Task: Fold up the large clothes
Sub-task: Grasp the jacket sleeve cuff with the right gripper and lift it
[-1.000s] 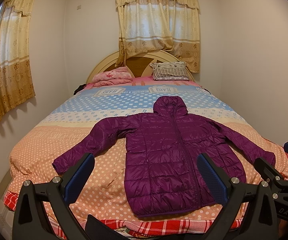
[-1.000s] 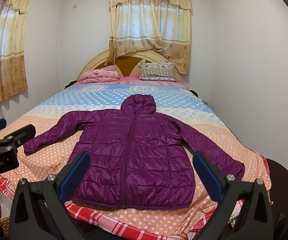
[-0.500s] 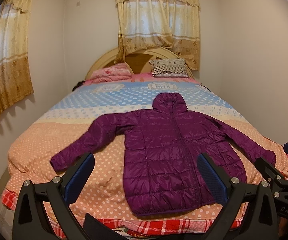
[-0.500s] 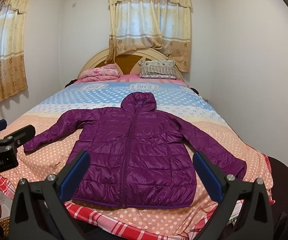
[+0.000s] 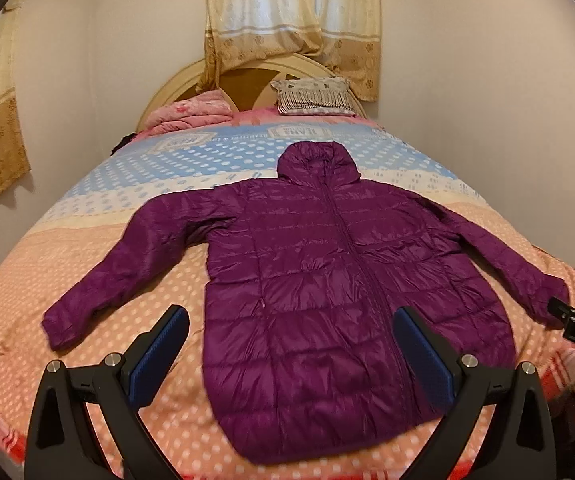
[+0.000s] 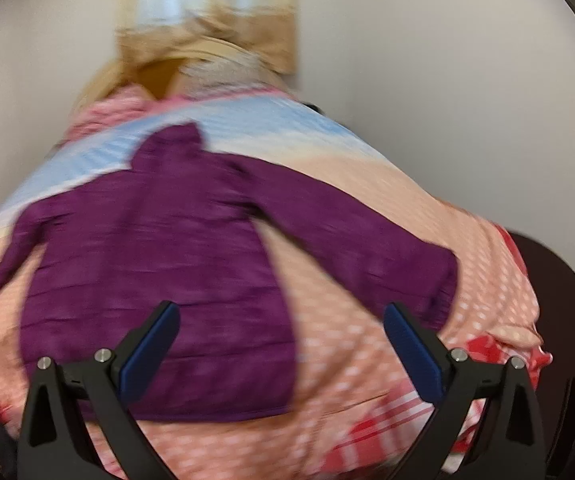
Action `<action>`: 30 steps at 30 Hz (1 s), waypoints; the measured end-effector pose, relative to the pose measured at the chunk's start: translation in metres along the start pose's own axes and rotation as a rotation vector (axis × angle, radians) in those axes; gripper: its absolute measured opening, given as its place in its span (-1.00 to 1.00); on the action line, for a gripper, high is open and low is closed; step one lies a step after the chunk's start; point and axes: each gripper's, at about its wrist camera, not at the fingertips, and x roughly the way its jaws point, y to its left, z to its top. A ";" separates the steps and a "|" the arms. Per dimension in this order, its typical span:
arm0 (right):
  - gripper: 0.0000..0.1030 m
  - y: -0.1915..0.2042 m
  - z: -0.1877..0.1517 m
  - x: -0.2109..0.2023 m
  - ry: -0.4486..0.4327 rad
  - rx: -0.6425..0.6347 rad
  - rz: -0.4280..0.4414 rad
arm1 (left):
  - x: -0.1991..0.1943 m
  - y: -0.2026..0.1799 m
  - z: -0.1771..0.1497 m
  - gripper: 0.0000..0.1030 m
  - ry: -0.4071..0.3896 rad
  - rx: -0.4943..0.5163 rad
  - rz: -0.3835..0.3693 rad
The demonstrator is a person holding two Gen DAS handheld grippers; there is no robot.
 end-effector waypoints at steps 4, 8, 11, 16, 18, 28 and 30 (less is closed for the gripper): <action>0.78 -0.054 0.009 0.042 0.071 0.113 -0.107 | 0.042 0.002 0.009 0.98 0.024 0.015 0.028; 0.73 -0.087 0.017 0.060 0.108 0.191 -0.160 | 0.078 0.014 0.017 0.98 0.047 0.015 0.070; 0.50 -0.099 0.022 0.068 0.125 0.222 -0.162 | 0.094 0.022 0.025 0.98 0.038 0.021 0.123; 0.11 -0.104 0.026 0.085 0.177 0.225 -0.130 | 0.121 0.038 0.035 0.98 0.054 0.020 0.182; -0.32 -0.107 0.024 0.093 0.199 0.234 -0.115 | 0.132 0.046 0.036 0.98 0.075 0.007 0.200; -0.70 -0.103 0.065 0.080 0.108 0.191 -0.096 | 0.173 0.085 0.033 0.98 0.158 -0.068 0.234; -0.71 -0.094 0.081 0.070 0.072 0.164 -0.098 | 0.175 0.090 0.036 0.98 0.156 -0.072 0.239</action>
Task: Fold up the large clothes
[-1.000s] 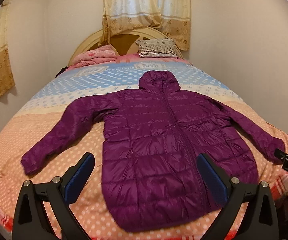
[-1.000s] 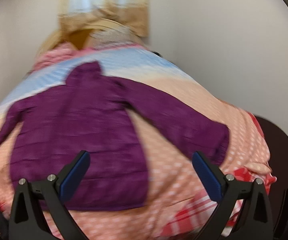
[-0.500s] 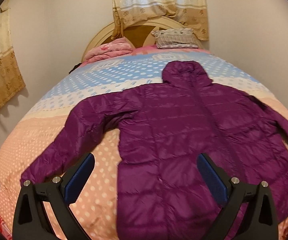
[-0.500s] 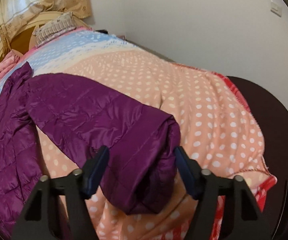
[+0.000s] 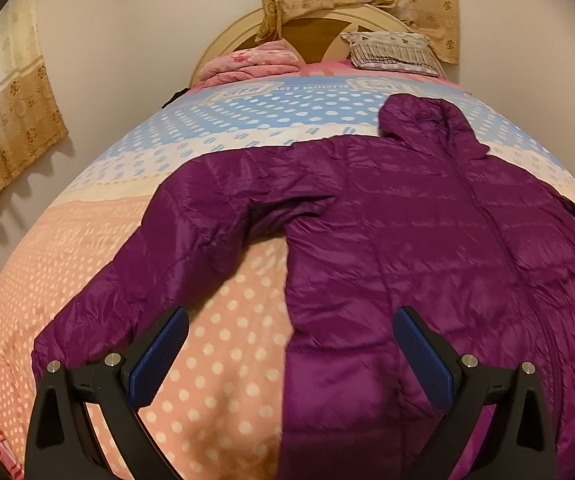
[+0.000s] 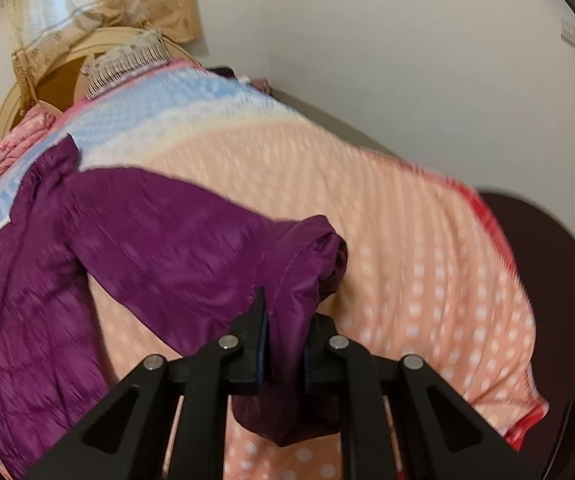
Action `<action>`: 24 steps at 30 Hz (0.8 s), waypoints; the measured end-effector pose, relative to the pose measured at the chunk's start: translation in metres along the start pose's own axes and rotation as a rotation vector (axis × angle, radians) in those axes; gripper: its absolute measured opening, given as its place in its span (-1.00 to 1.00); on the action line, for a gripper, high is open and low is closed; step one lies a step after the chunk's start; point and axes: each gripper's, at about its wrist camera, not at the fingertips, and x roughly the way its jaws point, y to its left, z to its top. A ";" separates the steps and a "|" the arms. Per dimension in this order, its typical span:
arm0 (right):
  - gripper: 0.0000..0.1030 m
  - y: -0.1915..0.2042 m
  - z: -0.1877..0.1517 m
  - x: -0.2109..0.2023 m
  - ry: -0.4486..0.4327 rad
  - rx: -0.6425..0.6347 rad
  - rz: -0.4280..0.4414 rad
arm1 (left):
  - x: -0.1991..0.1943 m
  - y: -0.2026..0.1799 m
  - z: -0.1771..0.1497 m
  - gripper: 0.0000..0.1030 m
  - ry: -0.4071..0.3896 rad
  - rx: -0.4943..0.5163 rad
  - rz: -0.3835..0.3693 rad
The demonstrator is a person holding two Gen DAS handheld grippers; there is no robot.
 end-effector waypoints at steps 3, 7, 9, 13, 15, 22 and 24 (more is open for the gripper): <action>-0.72 0.026 0.022 -0.012 -0.056 -0.042 0.009 | 0.002 0.006 0.008 0.98 -0.016 -0.010 0.008; -0.72 0.078 0.046 -0.031 -0.128 -0.129 0.040 | 0.006 0.012 0.018 0.98 -0.032 -0.027 0.015; -0.72 0.107 0.053 -0.033 -0.152 -0.172 0.065 | 0.009 0.014 0.022 0.98 -0.039 -0.034 0.028; -0.72 0.172 0.052 -0.026 -0.160 -0.262 0.137 | 0.019 0.020 0.024 0.98 -0.038 -0.059 0.050; -0.72 0.199 0.046 -0.020 -0.156 -0.294 0.161 | 0.025 0.023 0.026 0.98 -0.036 -0.063 0.060; -0.72 0.288 0.020 -0.001 -0.129 -0.403 0.253 | 0.040 0.033 0.030 0.98 -0.037 -0.070 0.089; -0.72 0.311 0.008 0.003 -0.125 -0.438 0.273 | 0.043 0.037 0.030 0.98 -0.036 -0.073 0.096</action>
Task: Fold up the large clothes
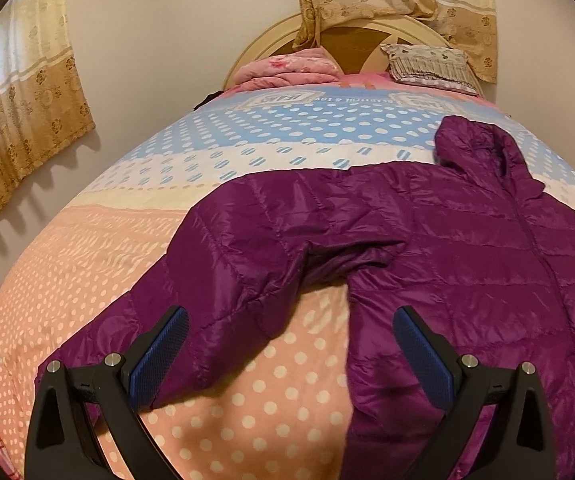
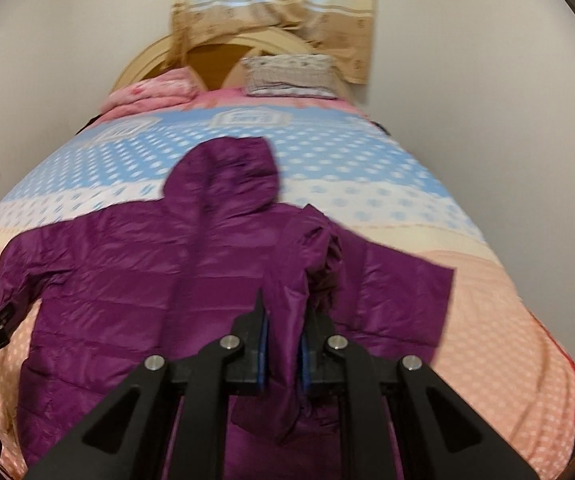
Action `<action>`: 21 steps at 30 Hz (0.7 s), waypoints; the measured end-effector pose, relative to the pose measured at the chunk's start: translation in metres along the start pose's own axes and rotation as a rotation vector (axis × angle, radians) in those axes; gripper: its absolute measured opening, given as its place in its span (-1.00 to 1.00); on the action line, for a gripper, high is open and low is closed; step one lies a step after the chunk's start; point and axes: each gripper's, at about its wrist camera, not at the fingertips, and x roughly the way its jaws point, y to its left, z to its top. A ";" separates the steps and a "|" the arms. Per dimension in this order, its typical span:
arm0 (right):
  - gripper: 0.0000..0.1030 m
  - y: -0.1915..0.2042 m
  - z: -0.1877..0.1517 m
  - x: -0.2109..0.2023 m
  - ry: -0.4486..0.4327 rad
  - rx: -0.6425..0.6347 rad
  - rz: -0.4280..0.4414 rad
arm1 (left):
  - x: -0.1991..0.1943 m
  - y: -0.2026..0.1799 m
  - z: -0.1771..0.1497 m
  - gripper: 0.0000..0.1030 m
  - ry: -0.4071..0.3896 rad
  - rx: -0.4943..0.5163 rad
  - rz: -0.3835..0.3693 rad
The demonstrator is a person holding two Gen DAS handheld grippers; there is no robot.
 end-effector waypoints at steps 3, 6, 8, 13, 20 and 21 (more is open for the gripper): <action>-0.72 0.032 -0.009 0.016 0.010 -0.037 0.029 | 0.006 0.004 -0.002 0.98 0.008 0.001 0.016; -0.50 0.050 -0.022 0.034 0.030 -0.047 0.046 | 0.013 0.005 -0.005 0.98 0.025 0.003 0.028; 0.47 0.057 -0.030 0.038 0.035 -0.058 0.078 | 0.016 0.004 -0.006 0.98 0.037 0.002 0.032; 0.69 0.057 -0.058 0.006 -0.012 -0.138 0.088 | 0.007 -0.002 -0.001 0.98 0.035 -0.016 0.010; 0.69 0.007 -0.076 -0.031 -0.067 -0.055 0.050 | -0.014 -0.052 0.009 0.98 0.015 0.004 -0.078; 0.63 -0.004 -0.077 -0.029 -0.061 -0.048 -0.024 | -0.018 -0.064 0.009 0.98 0.011 0.018 -0.093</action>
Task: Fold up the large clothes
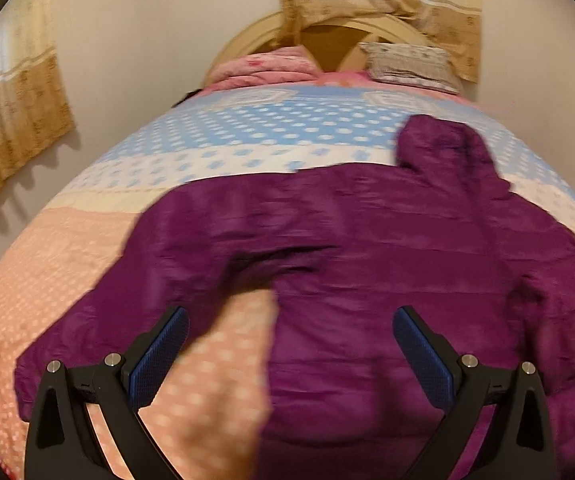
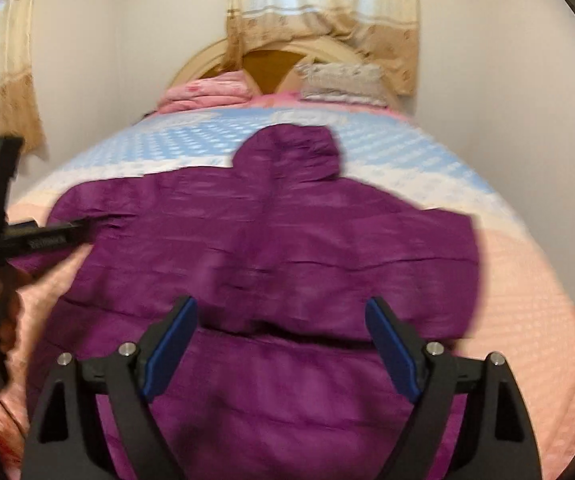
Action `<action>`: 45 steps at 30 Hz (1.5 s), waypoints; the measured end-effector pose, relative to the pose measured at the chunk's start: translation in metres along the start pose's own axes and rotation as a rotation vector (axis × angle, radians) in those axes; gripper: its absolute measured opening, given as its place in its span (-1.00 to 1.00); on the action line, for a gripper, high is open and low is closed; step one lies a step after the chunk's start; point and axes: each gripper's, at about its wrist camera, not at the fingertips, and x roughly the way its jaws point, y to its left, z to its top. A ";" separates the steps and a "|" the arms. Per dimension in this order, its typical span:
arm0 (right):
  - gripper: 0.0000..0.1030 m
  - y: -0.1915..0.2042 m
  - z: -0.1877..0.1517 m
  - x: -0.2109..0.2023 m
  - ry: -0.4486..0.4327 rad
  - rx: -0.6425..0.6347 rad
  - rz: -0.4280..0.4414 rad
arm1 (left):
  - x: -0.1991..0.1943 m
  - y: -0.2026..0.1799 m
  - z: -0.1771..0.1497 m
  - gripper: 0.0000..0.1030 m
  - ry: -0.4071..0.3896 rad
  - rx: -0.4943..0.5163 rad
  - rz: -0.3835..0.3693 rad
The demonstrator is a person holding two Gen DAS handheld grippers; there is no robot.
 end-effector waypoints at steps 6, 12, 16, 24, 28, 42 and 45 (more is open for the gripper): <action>0.32 -0.093 -0.015 0.041 0.128 0.159 -0.263 | -0.014 -0.077 -0.003 0.98 -0.020 0.100 -0.109; 0.32 -0.129 -0.032 0.052 0.149 0.220 -0.302 | -0.009 -0.141 -0.013 0.98 0.009 0.182 -0.207; 0.32 -0.140 -0.043 0.059 0.157 0.249 -0.309 | -0.002 -0.169 -0.020 0.49 0.030 0.233 -0.247; 0.39 -0.149 -0.057 0.061 0.156 0.279 -0.289 | 0.007 -0.182 -0.026 -0.81 0.055 0.289 -0.319; 0.48 -0.153 -0.062 0.058 0.151 0.278 -0.292 | -0.003 -0.163 -0.012 -0.83 0.001 0.284 -0.301; 0.49 -0.148 -0.063 0.059 0.152 0.259 -0.300 | 0.007 -0.088 0.009 -0.83 -0.062 0.230 -0.187; 0.49 -0.146 -0.063 0.060 0.154 0.250 -0.308 | 0.016 -0.080 0.007 -0.83 -0.054 0.218 -0.173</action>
